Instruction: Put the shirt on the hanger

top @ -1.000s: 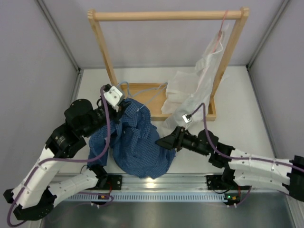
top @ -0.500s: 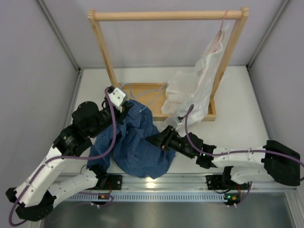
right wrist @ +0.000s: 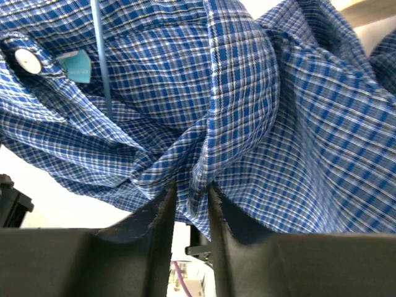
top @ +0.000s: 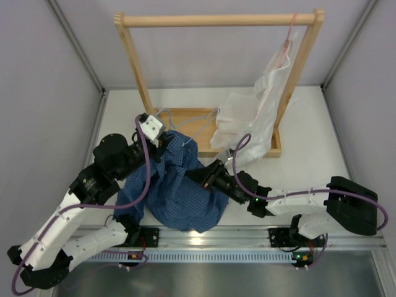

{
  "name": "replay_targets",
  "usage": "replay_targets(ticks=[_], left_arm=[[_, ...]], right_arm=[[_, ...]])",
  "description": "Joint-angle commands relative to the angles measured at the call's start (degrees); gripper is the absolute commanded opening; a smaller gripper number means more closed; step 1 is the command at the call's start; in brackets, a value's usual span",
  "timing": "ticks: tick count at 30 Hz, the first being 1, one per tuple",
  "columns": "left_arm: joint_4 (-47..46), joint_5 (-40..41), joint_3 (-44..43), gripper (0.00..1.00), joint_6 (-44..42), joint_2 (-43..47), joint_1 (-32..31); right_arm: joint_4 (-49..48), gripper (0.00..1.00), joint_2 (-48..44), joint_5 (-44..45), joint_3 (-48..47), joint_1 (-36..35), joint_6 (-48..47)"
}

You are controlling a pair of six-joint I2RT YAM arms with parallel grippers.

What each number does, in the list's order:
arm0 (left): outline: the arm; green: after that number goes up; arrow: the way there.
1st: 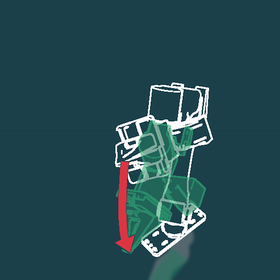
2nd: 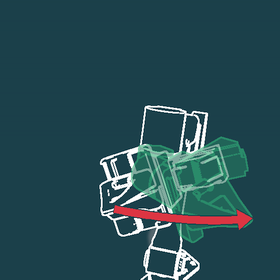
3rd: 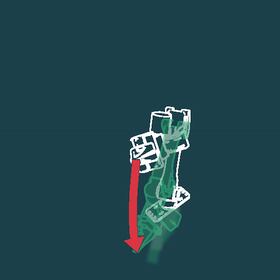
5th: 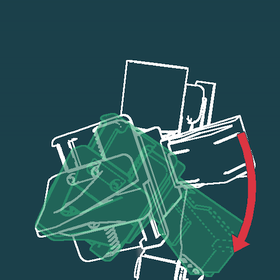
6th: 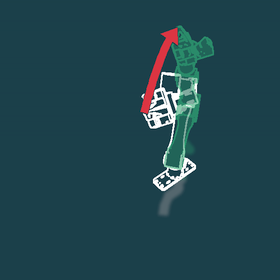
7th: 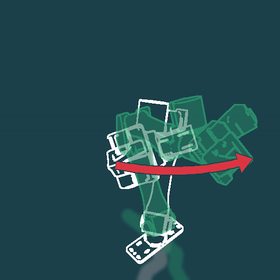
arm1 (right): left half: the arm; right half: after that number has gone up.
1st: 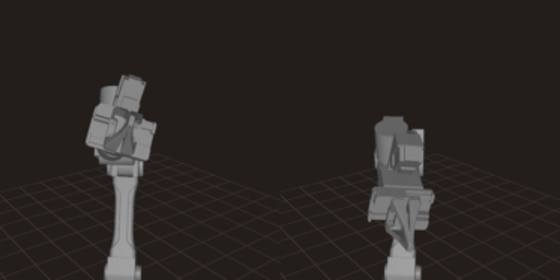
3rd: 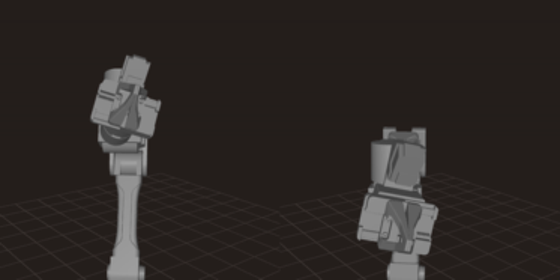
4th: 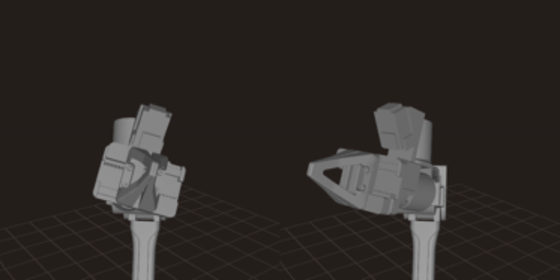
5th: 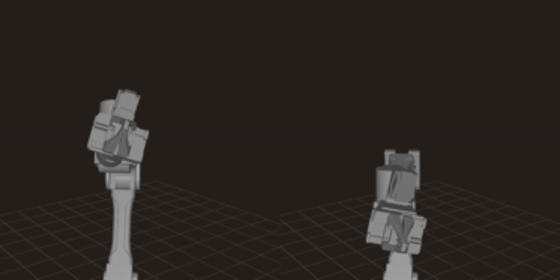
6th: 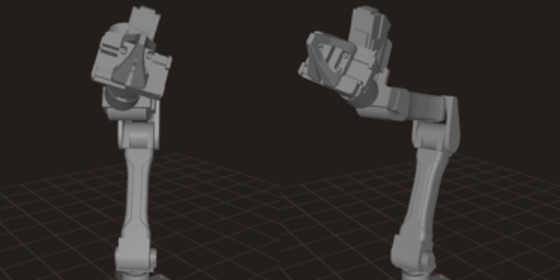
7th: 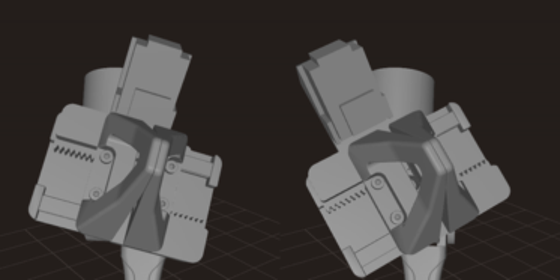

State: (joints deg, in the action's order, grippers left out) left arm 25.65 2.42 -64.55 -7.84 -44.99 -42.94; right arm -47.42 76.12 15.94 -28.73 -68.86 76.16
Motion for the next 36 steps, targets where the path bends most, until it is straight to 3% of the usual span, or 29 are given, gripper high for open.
replay_targets(ticks=[1, 4, 6, 12, 21, 26, 36], left_arm=[[-5.08, -0.57, 0.04, 0.00, 0.28, 0.87, 0.14], [-5.08, 0.22, -0.13, 0.00, -0.07, 1.05, 0.14], [-5.08, 0.83, -0.13, 0.00, -0.42, 1.40, 0.14], [-2.28, 0.57, -1.71, 0.00, -0.51, 4.56, 0.14], [3.88, -8.65, 1.97, 0.00, 3.17, 14.39, 0.14], [5.28, -7.87, 4.17, 0.00, 5.55, 22.22, 0.14], [14.96, -6.02, 2.06, 0.00, 7.13, 23.19, 0.14]], right_arm=[[-7.68, 0.19, 1.58, 0.76, -2.82, -1.01, 1.53], [-7.34, 0.12, 0.97, 1.02, -2.38, -1.01, 1.89], [-6.03, 0.00, 0.00, 1.37, -1.94, -0.75, 1.28], [-0.75, 0.00, -4.74, -1.69, 0.34, 7.04, -2.94], [8.91, 0.00, -6.86, -20.94, -5.80, 23.67, -11.73], [15.06, 0.00, -5.89, -25.87, -13.45, 27.19, -15.07], [19.65, 0.00, -6.33, -29.03, -21.71, 29.75, -18.24]])
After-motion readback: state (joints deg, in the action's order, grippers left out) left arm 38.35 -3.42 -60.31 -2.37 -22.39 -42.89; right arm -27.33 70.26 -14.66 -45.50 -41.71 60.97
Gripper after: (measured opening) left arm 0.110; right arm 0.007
